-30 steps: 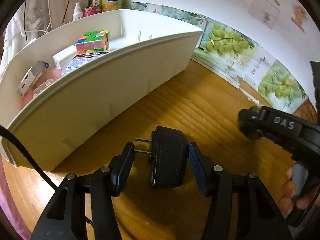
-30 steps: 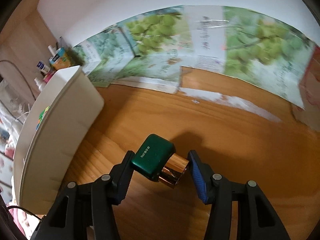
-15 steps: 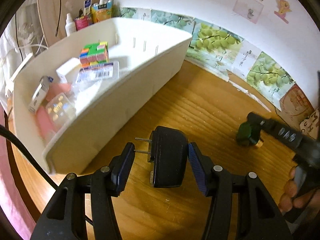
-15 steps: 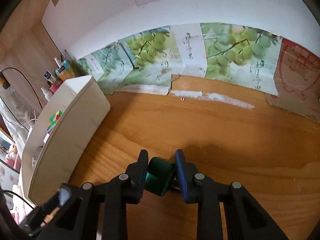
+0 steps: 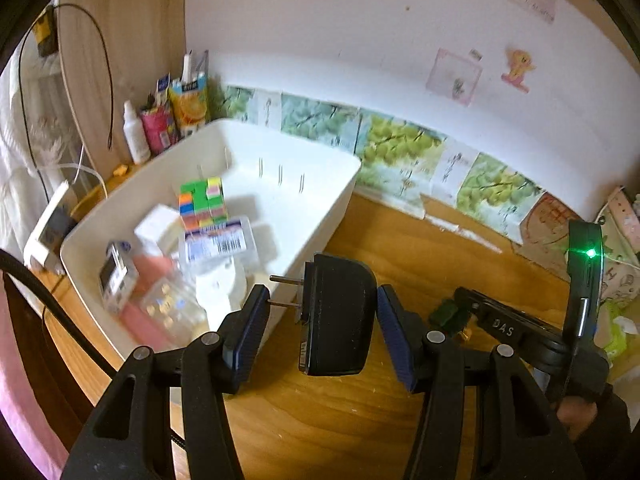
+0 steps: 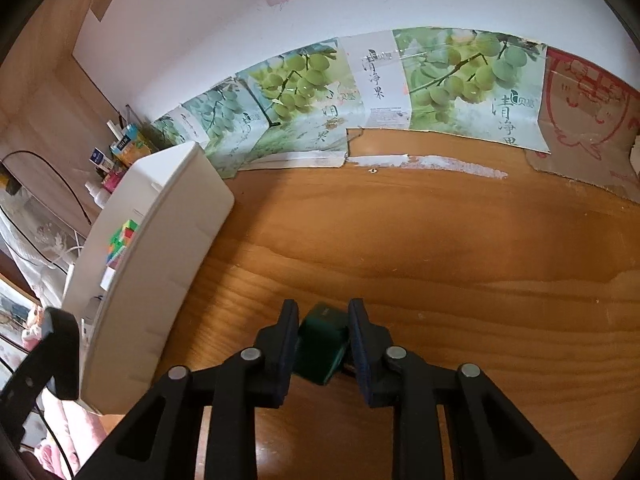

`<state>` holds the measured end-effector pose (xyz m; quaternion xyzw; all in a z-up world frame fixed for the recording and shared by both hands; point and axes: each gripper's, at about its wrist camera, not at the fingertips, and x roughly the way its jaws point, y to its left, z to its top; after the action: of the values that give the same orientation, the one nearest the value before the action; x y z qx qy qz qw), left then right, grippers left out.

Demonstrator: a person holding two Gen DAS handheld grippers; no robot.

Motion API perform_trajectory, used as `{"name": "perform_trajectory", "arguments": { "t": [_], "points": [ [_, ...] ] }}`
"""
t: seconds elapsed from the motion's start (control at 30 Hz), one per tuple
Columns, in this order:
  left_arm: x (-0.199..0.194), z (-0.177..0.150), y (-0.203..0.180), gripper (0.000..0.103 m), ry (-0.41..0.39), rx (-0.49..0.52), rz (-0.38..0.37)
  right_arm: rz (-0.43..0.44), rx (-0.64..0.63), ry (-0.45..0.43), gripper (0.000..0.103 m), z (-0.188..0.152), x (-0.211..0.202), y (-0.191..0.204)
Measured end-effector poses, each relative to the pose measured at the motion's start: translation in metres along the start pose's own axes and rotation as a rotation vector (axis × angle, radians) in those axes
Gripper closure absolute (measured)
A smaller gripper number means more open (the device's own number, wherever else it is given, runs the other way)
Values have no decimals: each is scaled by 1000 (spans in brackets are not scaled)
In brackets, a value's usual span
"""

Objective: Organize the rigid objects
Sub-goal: 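Carry the black charger in the left tool toward the tray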

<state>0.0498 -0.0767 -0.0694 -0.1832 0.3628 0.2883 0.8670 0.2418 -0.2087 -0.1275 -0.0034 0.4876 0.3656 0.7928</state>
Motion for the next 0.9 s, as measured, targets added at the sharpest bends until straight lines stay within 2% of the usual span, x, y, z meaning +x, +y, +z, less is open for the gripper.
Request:
{"name": "perform_trajectory", "arguments": {
  "t": [0.2, 0.33, 0.5, 0.53, 0.6, 0.67, 0.73, 0.8, 0.9],
  "points": [
    [-10, 20, 21, 45, -14, 9, -85, -40, 20, -8, 101, 5, -6, 15],
    [-19, 39, 47, 45, -27, -12, -143, -65, 78, -3, 98, 2, -9, 15],
    [-21, 56, 78, 45, -43, -25, -141, -98, 151, -5, 96, -1, -14, 4],
    [-21, 60, 85, 45, -48, -29, -141, -98, 175, -8, 93, -3, -16, 0],
    [-19, 67, 96, 45, -50, -34, -139, -100, 224, -14, 74, -8, -20, -9],
    [-15, 71, 106, 44, -44, -44, -141, -99, 274, -20, 63, -12, -23, -16],
    [-11, 75, 115, 44, -38, -42, -138, -93, 312, -24, 60, -18, -26, -20],
    [-6, 78, 121, 44, -27, -37, -138, -93, 343, -26, 50, -22, -28, -23],
    [4, 82, 131, 44, 5, -35, -150, -94, 381, -27, 44, -29, -29, -27]
  ]
}}
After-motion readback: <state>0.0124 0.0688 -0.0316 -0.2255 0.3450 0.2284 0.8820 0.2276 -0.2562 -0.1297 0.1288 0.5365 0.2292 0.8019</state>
